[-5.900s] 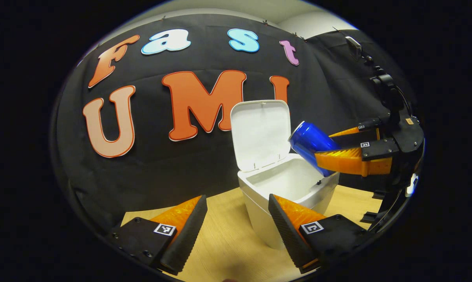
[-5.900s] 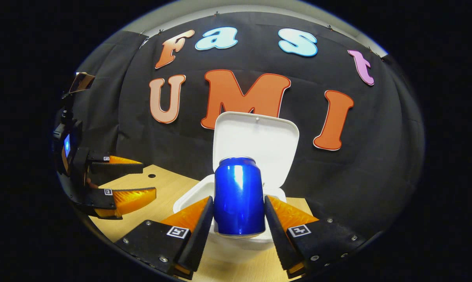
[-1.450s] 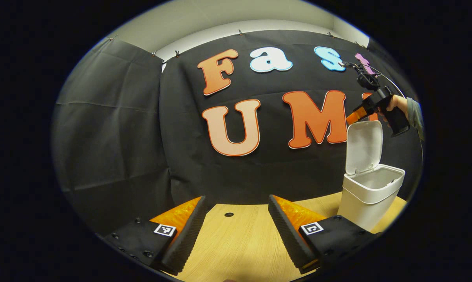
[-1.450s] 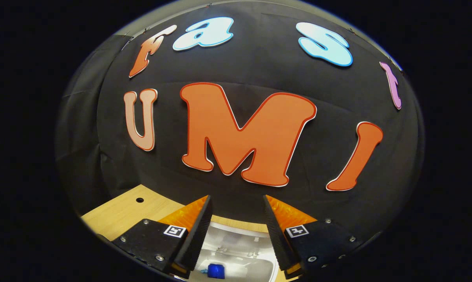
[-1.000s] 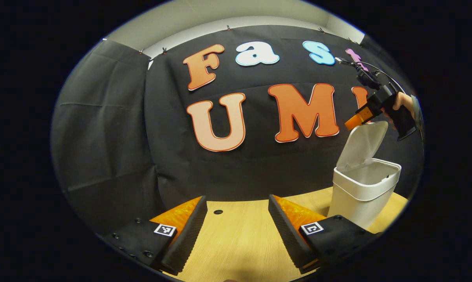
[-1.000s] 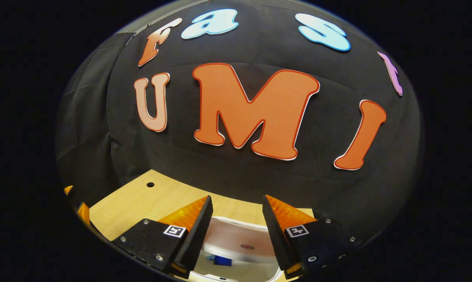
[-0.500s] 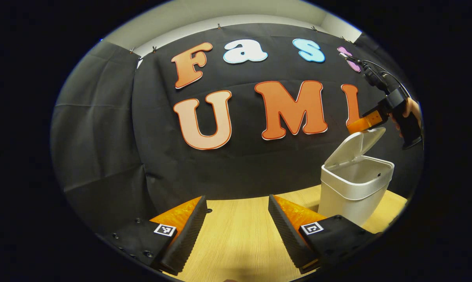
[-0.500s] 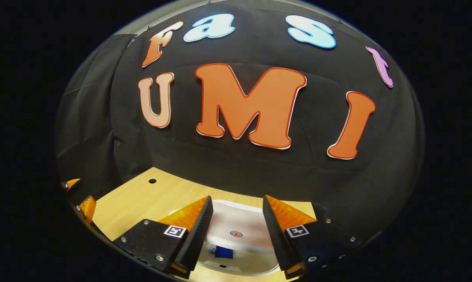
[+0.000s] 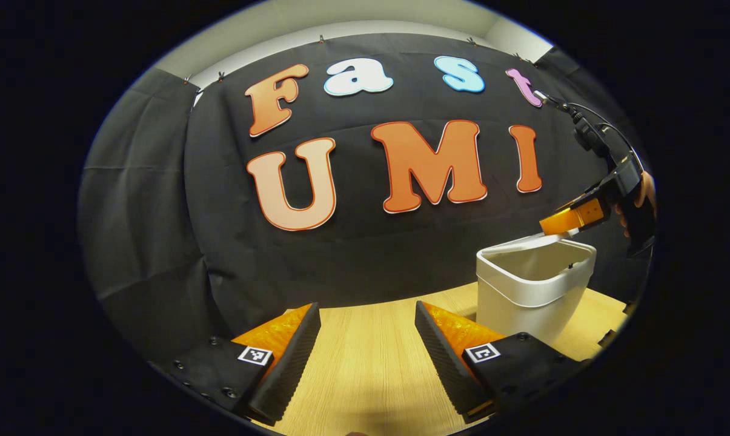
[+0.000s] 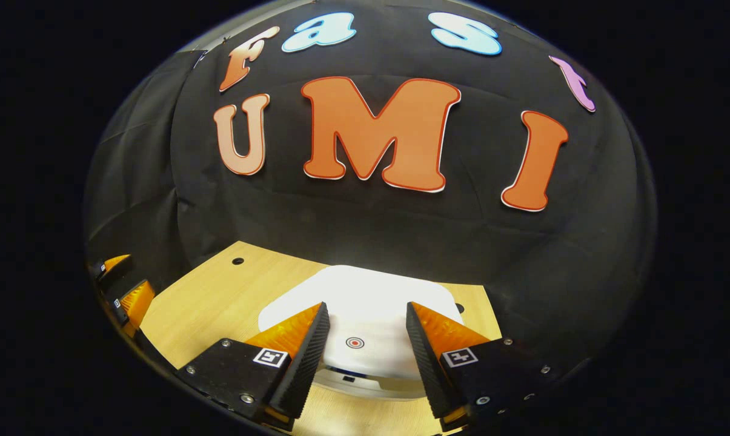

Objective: Press the lid of the desktop garbage bin to open it, pick up the crumpled paper on the desktop and throw it into the bin, then pick up the pop can on the desktop and drop it into the bin, and finally close the garbage bin lid.

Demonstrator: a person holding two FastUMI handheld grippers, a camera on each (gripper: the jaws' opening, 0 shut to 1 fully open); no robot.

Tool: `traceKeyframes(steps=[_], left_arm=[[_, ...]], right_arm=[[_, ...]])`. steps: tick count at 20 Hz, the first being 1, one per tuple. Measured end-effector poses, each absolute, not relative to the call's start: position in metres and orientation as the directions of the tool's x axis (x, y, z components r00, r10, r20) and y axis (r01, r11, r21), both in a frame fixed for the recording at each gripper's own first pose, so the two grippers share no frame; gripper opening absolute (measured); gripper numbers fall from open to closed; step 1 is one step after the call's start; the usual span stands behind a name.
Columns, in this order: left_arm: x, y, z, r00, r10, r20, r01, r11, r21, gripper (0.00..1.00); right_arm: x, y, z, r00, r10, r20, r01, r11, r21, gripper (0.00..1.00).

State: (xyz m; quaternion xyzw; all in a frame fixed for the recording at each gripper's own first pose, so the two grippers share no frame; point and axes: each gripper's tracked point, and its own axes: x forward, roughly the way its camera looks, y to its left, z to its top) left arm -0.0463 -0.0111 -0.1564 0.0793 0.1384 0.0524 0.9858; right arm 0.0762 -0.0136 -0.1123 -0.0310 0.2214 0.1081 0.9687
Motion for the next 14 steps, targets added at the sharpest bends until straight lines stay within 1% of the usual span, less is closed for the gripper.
traceKeyframes(steps=[7,8,9,11,12,13,14], left_arm=[[-0.047,-0.019,-0.162,0.951,0.104,-0.290,-0.055,0.983,0.174,1.00],[-0.047,-0.018,-0.162,0.950,0.105,-0.293,-0.055,0.983,0.174,1.00],[-0.049,-0.019,-0.163,0.949,0.104,-0.297,-0.054,0.983,0.174,1.00],[-0.052,-0.018,-0.165,0.947,0.107,-0.304,-0.054,0.983,0.177,0.99],[-0.053,-0.018,-0.166,0.945,0.109,-0.309,-0.055,0.982,0.179,1.00],[-0.055,-0.017,-0.169,0.941,0.110,-0.319,-0.054,0.982,0.179,0.95],[-0.056,-0.018,-0.171,0.939,0.110,-0.327,-0.053,0.982,0.180,0.99]], right_arm=[[0.060,-0.013,-0.142,0.856,0.191,-0.480,-0.204,0.979,0.026,0.76],[0.057,-0.013,-0.145,0.853,0.194,-0.485,-0.201,0.979,0.038,0.72],[0.053,-0.014,-0.149,0.847,0.196,-0.494,-0.197,0.979,0.052,0.67],[0.050,-0.015,-0.148,0.858,0.191,-0.477,-0.186,0.981,0.060,0.63],[0.047,-0.016,-0.150,0.855,0.190,-0.483,-0.187,0.981,0.055,0.55],[0.047,-0.015,-0.148,0.863,0.195,-0.467,-0.194,0.980,0.051,0.57],[0.046,-0.015,-0.151,0.857,0.202,-0.474,-0.205,0.978,0.044,0.56]])
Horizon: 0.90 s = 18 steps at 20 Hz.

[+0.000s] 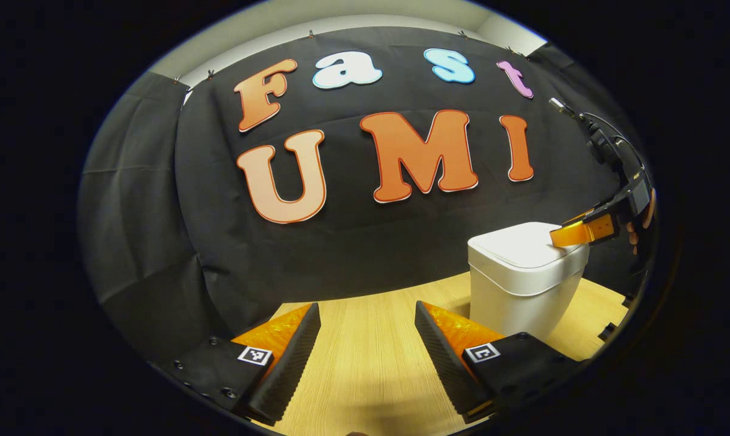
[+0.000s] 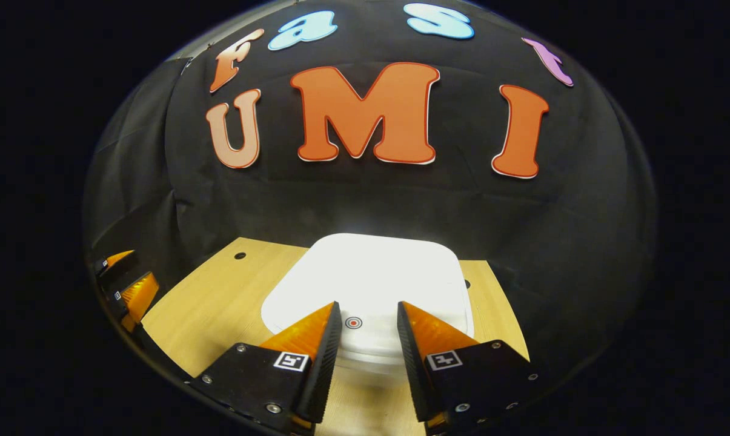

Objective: Press the lid of the desktop garbage bin to open it, pick up the crumpled paper on the desktop and throw it into the bin, then pick up the pop can on the desktop and drop it into the bin, and finally close the garbage bin lid.

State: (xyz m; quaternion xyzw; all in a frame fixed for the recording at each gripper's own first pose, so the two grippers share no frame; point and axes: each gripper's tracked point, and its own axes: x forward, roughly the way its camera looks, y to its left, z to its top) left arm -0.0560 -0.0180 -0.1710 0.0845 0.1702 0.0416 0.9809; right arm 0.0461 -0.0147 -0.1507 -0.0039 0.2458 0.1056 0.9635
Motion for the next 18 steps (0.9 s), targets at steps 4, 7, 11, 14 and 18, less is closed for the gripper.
traceKeyframes(steps=[4,7,11,14,18], left_arm=[[-0.056,-0.020,-0.171,0.937,0.107,-0.331,-0.046,0.981,0.187,0.99],[-0.057,-0.021,-0.169,0.938,0.106,-0.332,-0.044,0.981,0.188,1.00],[-0.057,-0.024,-0.168,0.936,0.105,-0.336,-0.044,0.982,0.183,0.99],[-0.059,-0.030,-0.160,0.942,0.106,-0.318,-0.049,0.982,0.185,1.00],[-0.058,-0.025,-0.141,0.949,0.123,-0.289,-0.077,0.983,0.164,1.00]], right_arm=[[0.045,-0.017,-0.154,0.852,0.208,-0.480,-0.197,0.978,0.074,0.57],[0.040,-0.013,-0.158,0.856,0.184,-0.483,-0.181,0.982,0.054,0.48],[0.035,-0.007,-0.153,0.860,0.196,-0.470,-0.201,0.979,0.041,0.34],[0.031,-0.006,-0.147,0.884,0.206,-0.419,-0.212,0.977,0.032,0.29],[0.024,-0.003,-0.150,0.899,0.208,-0.385,-0.228,0.974,-0.007,0.55]])
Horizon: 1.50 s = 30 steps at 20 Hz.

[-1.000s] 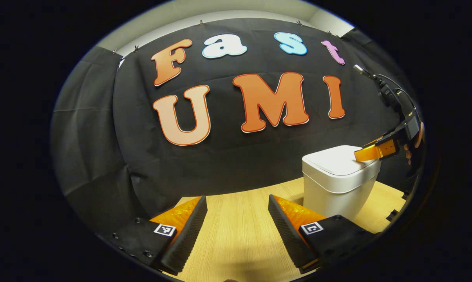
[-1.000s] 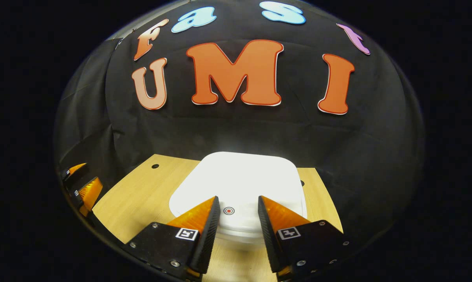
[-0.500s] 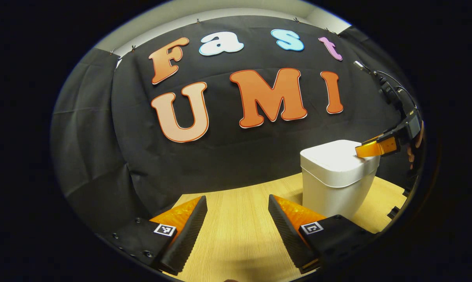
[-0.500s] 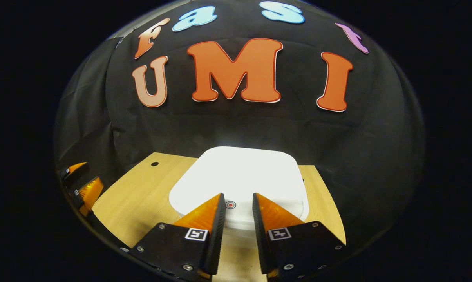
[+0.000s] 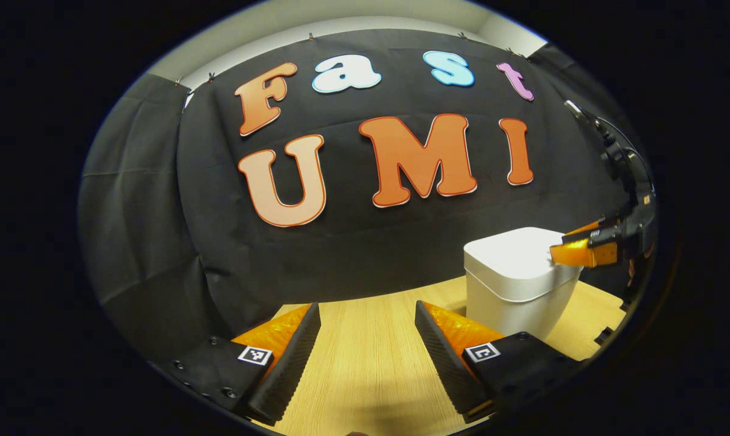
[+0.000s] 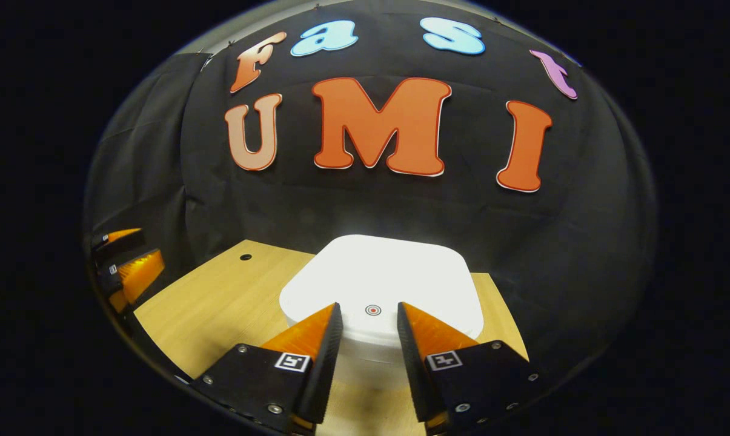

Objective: Press the lid of the desktop garbage bin to open it, pick up the crumpled paper on the desktop and throw it into the bin, then pick up the pop can on the desktop and drop it into the bin, and finally close the garbage bin lid.

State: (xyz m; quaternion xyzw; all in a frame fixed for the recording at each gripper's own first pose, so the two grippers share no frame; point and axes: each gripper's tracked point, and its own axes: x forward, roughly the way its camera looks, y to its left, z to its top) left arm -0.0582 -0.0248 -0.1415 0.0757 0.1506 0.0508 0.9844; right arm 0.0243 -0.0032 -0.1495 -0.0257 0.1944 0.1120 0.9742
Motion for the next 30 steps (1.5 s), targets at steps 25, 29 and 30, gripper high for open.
traceKeyframes(steps=[25,29,30], left_arm=[[-0.053,-0.027,-0.083,0.972,0.185,-0.147,-0.167,0.978,0.127,0.99],[-0.037,-0.015,-0.078,0.980,0.151,-0.132,-0.136,0.984,0.118,0.97],[-0.035,-0.011,-0.077,0.982,0.145,-0.125,-0.130,0.985,0.118,0.98]], right_arm=[[-0.020,0.014,-0.108,0.946,0.285,-0.152,-0.295,0.955,-0.041,0.99],[-0.014,0.024,-0.102,0.957,0.251,-0.148,-0.260,0.965,-0.042,0.99],[-0.012,0.028,-0.099,0.959,0.248,-0.140,-0.255,0.966,-0.038,0.99]])
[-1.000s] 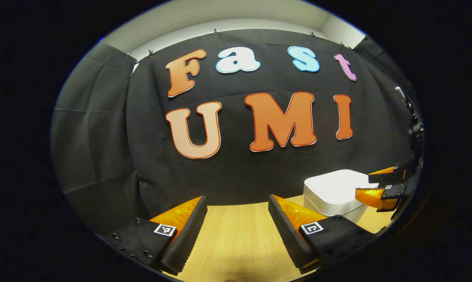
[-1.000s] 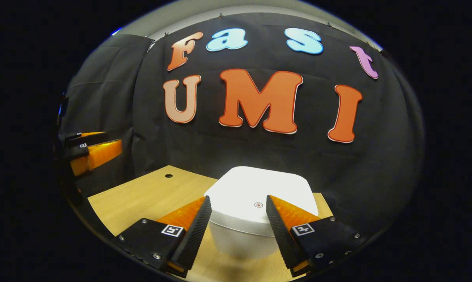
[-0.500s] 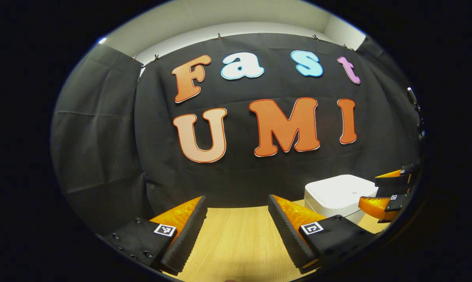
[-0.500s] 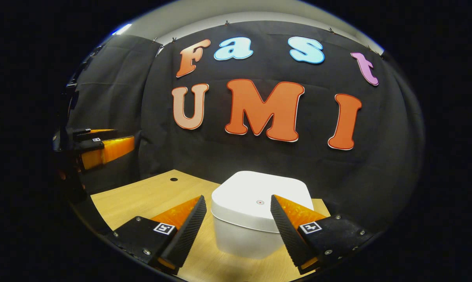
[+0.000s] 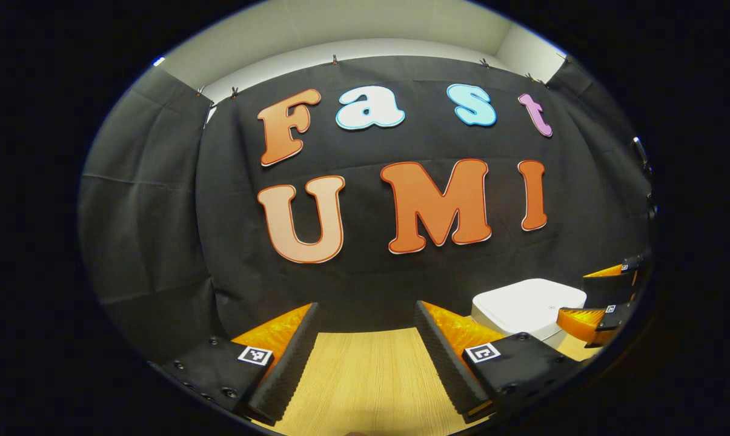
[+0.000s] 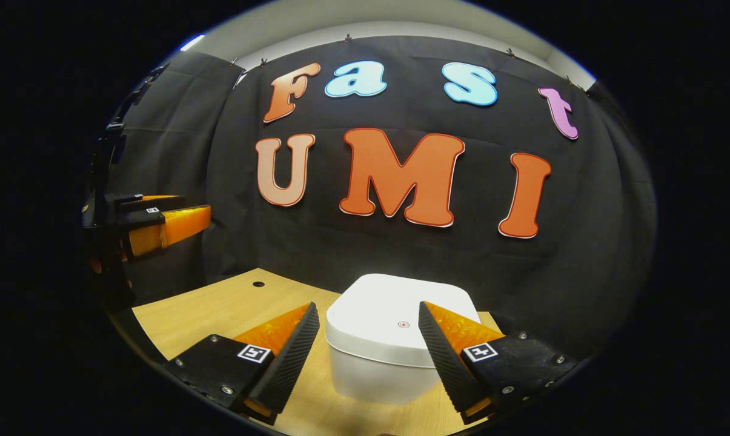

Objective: Press the lid of the desktop garbage bin to open it, pick up the crumpled paper on the desktop and throw it into the bin, then pick up the pop can on the desktop and drop it into the bin, and finally close the garbage bin lid.

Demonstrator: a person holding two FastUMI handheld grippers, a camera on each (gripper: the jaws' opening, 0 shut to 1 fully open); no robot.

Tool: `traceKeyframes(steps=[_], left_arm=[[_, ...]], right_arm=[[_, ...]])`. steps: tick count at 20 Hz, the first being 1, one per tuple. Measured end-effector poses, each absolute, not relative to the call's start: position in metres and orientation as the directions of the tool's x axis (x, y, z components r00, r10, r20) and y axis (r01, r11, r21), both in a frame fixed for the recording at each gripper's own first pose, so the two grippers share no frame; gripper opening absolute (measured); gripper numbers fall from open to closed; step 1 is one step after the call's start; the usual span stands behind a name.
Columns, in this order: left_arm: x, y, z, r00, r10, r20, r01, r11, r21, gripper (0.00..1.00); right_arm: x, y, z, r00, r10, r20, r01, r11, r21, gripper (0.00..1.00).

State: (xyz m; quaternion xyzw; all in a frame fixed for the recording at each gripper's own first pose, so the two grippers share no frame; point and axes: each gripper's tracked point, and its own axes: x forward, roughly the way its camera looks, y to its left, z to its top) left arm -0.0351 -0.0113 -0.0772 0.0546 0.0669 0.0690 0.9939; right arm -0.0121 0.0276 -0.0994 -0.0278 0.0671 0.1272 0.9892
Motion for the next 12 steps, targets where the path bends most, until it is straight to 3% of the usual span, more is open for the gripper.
traceKeyframes(steps=[12], left_arm=[[-0.019,0.019,-0.088,0.986,0.114,-0.123,-0.100,0.988,0.116,0.99]], right_arm=[[0.008,0.063,-0.082,0.965,0.237,-0.115,-0.242,0.969,-0.039,0.99]])
